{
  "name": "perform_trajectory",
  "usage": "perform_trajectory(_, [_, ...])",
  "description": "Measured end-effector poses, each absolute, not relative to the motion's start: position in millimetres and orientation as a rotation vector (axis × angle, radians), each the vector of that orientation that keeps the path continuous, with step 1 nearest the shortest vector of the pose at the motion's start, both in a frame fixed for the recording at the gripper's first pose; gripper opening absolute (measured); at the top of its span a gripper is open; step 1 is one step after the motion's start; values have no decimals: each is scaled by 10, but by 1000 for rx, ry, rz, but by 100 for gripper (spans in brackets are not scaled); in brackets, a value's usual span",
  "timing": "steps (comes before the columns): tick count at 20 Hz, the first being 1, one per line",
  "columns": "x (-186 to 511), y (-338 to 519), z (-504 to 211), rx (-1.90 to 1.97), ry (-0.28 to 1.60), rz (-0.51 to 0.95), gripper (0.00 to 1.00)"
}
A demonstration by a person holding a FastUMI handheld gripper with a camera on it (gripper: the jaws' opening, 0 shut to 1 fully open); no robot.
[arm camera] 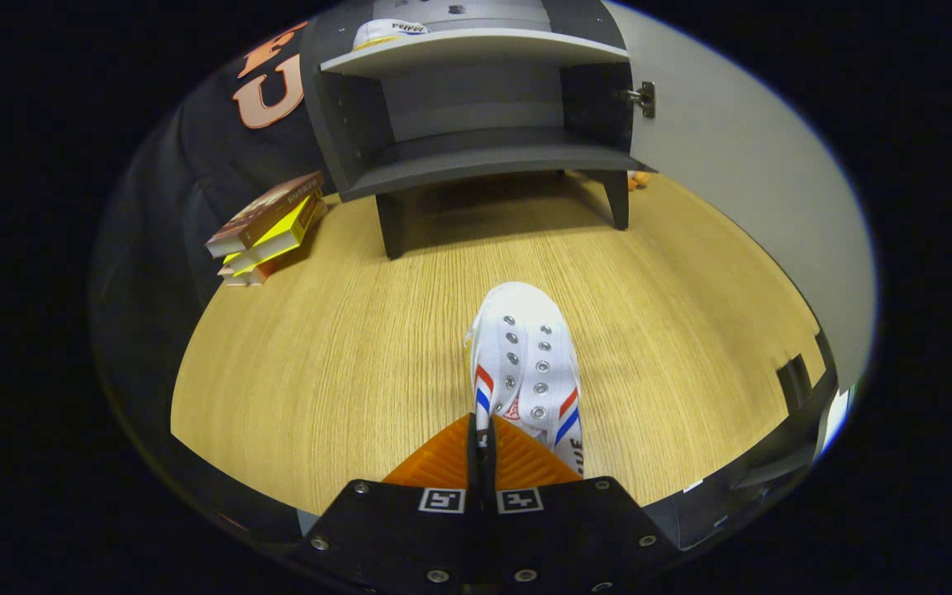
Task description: Open the shoe cabinet door, grab the shoes and put them into the shoe cabinet, then close the shoe cabinet door.
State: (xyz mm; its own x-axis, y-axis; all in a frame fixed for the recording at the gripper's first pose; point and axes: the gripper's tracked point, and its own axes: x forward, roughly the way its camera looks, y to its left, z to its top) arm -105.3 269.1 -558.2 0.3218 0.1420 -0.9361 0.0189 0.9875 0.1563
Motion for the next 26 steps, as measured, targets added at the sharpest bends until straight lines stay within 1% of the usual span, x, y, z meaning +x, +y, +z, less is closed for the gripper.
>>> perform_trajectory(9, [-307,2509,-4661,170,1082,73,0])
perform_trajectory(20, [859,2354,-3363,81,869,126,0])
perform_trajectory(26, [1551,2285,-3134,42,818,129,0])
